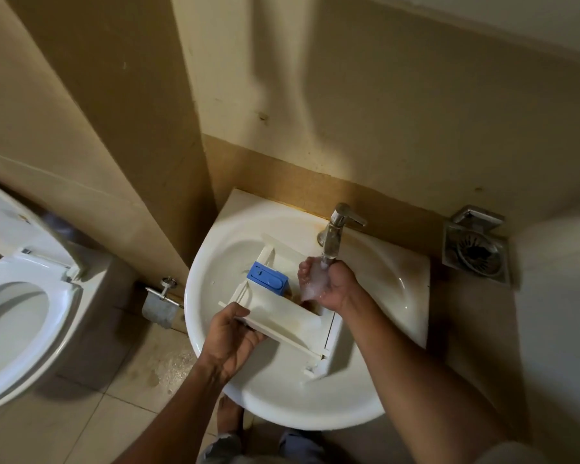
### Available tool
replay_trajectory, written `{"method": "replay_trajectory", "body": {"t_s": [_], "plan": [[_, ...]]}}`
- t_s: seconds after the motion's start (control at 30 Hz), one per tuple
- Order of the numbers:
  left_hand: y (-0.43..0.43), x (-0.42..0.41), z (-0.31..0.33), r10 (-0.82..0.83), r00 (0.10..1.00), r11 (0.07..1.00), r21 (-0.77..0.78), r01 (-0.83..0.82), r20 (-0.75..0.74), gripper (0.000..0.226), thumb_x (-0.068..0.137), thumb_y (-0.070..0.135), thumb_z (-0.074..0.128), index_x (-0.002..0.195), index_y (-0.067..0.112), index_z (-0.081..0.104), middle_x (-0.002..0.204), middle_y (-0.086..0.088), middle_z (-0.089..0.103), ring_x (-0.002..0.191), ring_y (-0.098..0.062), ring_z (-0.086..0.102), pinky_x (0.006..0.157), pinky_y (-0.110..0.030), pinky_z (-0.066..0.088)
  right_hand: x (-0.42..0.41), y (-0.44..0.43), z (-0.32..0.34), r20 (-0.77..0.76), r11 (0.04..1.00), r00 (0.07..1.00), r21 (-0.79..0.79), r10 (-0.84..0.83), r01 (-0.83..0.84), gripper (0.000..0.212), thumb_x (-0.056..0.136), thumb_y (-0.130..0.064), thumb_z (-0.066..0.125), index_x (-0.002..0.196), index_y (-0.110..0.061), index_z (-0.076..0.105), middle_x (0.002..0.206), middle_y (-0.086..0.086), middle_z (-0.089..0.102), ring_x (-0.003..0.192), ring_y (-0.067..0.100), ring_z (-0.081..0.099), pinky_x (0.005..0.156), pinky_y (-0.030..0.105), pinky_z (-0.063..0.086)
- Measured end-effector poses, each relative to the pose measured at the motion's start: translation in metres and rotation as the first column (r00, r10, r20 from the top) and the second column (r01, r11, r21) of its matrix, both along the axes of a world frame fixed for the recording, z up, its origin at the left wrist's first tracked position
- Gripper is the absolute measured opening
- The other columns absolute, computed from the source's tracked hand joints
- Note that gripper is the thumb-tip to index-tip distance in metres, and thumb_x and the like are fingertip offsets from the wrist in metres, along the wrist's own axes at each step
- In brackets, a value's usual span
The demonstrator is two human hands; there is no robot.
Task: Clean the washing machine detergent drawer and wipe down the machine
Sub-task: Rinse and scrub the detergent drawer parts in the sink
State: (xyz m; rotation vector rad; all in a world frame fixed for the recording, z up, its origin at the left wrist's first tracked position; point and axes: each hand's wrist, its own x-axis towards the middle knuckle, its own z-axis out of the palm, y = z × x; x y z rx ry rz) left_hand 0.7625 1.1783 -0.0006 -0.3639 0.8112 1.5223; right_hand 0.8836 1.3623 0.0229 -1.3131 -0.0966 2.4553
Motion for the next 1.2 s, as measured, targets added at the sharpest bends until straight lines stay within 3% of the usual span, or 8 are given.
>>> {"method": "replay_trajectory", "body": {"t_s": [0.17, 0.33, 0.5, 0.7, 0.93, 1.03, 1.1, 1.2], "plan": [[0.007, 0.003, 0.005, -0.008, 0.999, 1.0, -0.009, 0.007, -0.051, 0.05, 0.072, 0.0, 0.051, 0.121, 0.009, 0.057, 0.099, -0.017, 0.071, 0.096, -0.036, 0.068, 0.091, -0.066, 0.053, 0.02, -0.001, 0.011, 0.051, 0.964, 0.977, 0.161, 0.206, -0.211, 0.027, 0.099, -0.012, 0.051, 0.079, -0.01, 0.068, 0.079, 0.007, 0.064, 0.074, 0.018, 0.062, 0.068, 0.032, 0.053], [0.008, 0.0, 0.002, -0.023, 0.998, 1.0, -0.012, 0.022, -0.055, 0.048, 0.072, 0.002, 0.05, 0.12, 0.007, 0.058, 0.09, -0.014, 0.074, 0.088, -0.033, 0.072, 0.087, -0.063, 0.055, 0.026, -0.015, 0.025, 0.646, 0.611, 0.68, 0.395, 0.346, -0.686, 0.014, 0.091, 0.004, 0.058, 0.092, -0.004, 0.07, 0.088, 0.013, 0.07, 0.081, 0.024, 0.068, 0.083, 0.039, 0.058], [0.009, 0.0, 0.004, -0.036, 0.998, 0.999, -0.034, 0.034, -0.053, 0.051, 0.07, 0.004, 0.051, 0.121, 0.006, 0.058, 0.098, -0.015, 0.066, 0.092, -0.034, 0.068, 0.086, -0.063, 0.055, 0.011, -0.016, 0.024, 0.464, 0.957, 0.881, 0.283, -0.088, -0.054, 0.017, 0.088, 0.015, 0.046, 0.089, 0.009, 0.063, 0.083, 0.02, 0.064, 0.073, 0.027, 0.067, 0.072, 0.029, 0.062], [-0.003, 0.0, 0.004, -0.026, 1.0, 0.998, -0.059, 0.025, -0.014, 0.064, 0.073, 0.005, 0.054, 0.137, 0.003, 0.048, 0.096, -0.017, 0.074, 0.093, -0.035, 0.074, 0.083, -0.06, 0.058, -0.007, -0.015, 0.008, -0.055, 0.922, 0.921, -0.062, -0.386, 0.383, 0.017, 0.088, 0.008, 0.044, 0.081, -0.003, 0.055, 0.078, 0.01, 0.052, 0.073, 0.018, 0.054, 0.051, 0.024, 0.058], [-0.003, 0.004, 0.008, -0.004, 0.999, 0.998, -0.068, 0.001, -0.037, 0.071, 0.071, 0.004, 0.055, 0.142, 0.002, 0.045, 0.093, -0.017, 0.075, 0.101, -0.037, 0.068, 0.088, -0.065, 0.053, 0.004, -0.02, 0.009, 0.123, 0.981, 0.989, 0.168, 0.082, -0.102, 0.022, 0.098, -0.009, 0.05, 0.078, -0.009, 0.06, 0.067, 0.008, 0.062, 0.058, 0.016, 0.061, 0.064, 0.026, 0.049], [-0.003, 0.003, 0.008, 0.0, 1.0, 0.998, -0.066, -0.001, -0.019, 0.07, 0.071, 0.004, 0.054, 0.141, 0.002, 0.046, 0.095, -0.017, 0.074, 0.101, -0.037, 0.068, 0.085, -0.062, 0.057, 0.017, -0.027, 0.023, 0.558, 0.681, 0.716, 0.329, 0.419, -0.655, 0.015, 0.094, -0.001, 0.052, 0.087, -0.004, 0.066, 0.082, 0.014, 0.064, 0.07, 0.021, 0.065, 0.07, 0.031, 0.056], [-0.002, 0.003, 0.008, 0.0, 1.0, 0.998, -0.068, -0.001, -0.011, 0.072, 0.072, 0.004, 0.053, 0.143, 0.003, 0.044, 0.1, -0.018, 0.071, 0.104, -0.037, 0.066, 0.086, -0.063, 0.055, 0.02, -0.026, 0.026, 0.841, 0.478, 0.47, 0.308, 0.267, -0.823, 0.015, 0.093, -0.001, 0.052, 0.097, -0.003, 0.066, 0.089, 0.014, 0.063, 0.08, 0.024, 0.062, 0.076, 0.035, 0.055], [-0.003, 0.004, 0.008, 0.001, 1.0, 0.998, -0.06, -0.001, -0.005, 0.077, 0.073, 0.005, 0.055, 0.148, 0.007, 0.039, 0.108, -0.017, 0.064, 0.11, -0.038, 0.063, 0.086, -0.064, 0.054, 0.017, -0.02, 0.031, 0.68, 0.832, 0.722, 0.323, 0.128, -0.452, 0.021, 0.092, 0.008, 0.04, 0.098, 0.002, 0.06, 0.089, 0.018, 0.06, 0.083, 0.025, 0.06, 0.076, 0.027, 0.054]]}}
